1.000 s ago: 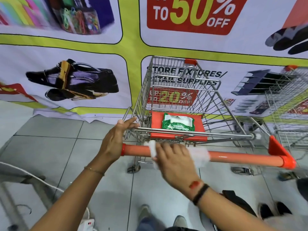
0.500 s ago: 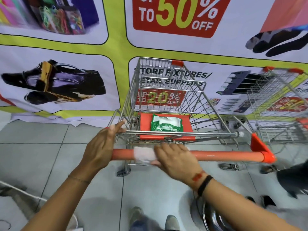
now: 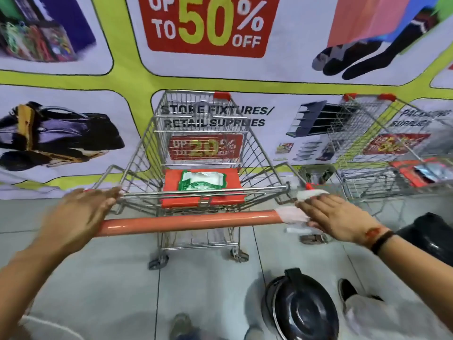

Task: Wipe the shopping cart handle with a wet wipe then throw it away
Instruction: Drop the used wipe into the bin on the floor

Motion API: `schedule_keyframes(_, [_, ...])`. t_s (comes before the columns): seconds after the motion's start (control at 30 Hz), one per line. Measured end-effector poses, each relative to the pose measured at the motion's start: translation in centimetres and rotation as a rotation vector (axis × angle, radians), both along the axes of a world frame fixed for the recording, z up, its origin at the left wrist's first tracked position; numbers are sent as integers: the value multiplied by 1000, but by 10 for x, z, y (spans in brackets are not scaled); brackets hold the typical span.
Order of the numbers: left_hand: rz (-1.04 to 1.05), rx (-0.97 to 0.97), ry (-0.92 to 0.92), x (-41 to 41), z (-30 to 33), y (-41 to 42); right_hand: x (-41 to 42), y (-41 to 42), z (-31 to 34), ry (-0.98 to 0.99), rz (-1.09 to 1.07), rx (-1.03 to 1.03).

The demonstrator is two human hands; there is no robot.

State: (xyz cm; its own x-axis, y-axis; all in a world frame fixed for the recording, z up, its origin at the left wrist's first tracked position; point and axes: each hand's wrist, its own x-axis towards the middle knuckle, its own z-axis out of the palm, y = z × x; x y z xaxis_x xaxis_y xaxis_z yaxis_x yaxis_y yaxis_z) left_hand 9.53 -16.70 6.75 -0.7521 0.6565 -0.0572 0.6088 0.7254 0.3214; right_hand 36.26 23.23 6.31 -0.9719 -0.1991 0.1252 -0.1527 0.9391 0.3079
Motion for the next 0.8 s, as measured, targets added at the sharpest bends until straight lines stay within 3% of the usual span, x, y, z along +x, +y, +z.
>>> schedule_keyframes(0.07, [46,-107,31,5,3,-3,8,-3,-11,11,-30,-101])
schedule_keyframes(0.2, [24,-128,89,54,-4,48,26,-12,-33,141,-301,-824])
schedule_keyframes(0.33, [-208,-62,102,118,-1,166,22,-30,-38,334,-471,-1437])
schedule_keyframes(0.4, [-342,-48,86,143,-3,219,22,-29,-42,358,-536,-1618])
schedule_keyframes(0.6, [-619,-22,90,177,-15,316,91,12,-64,522,-980,-1531])
schedule_keyframes(0.8, [-656,13,-3,181,-16,332,165,25,-100,505,-1352,-1357])
